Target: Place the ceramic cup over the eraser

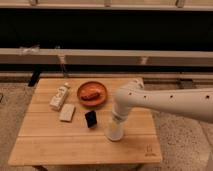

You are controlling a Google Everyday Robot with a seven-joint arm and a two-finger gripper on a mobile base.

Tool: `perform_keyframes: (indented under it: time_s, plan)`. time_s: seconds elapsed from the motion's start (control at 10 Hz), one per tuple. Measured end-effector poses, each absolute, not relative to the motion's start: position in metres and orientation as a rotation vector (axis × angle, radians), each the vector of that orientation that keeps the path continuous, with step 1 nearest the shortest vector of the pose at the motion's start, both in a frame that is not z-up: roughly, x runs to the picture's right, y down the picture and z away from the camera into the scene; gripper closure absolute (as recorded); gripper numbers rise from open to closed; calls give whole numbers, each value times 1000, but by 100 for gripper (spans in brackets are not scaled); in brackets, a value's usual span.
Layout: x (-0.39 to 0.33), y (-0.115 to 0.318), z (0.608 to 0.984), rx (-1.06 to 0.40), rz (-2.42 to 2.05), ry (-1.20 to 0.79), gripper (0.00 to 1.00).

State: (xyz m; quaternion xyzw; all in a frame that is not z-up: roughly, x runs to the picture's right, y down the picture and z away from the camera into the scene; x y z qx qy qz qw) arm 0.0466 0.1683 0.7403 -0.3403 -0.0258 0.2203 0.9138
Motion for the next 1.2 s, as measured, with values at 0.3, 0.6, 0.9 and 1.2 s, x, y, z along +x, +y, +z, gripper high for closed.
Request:
perform_keyframes:
  time_s: [0.3,0.6,0.9,1.2]
  plan:
    - [49,126,707,-672,432,-82,100]
    - [43,86,672,-629,395,-132,100]
    - [16,57,656,-591,345,-204,100]
    - [-11,45,657,-587,312,-254,100]
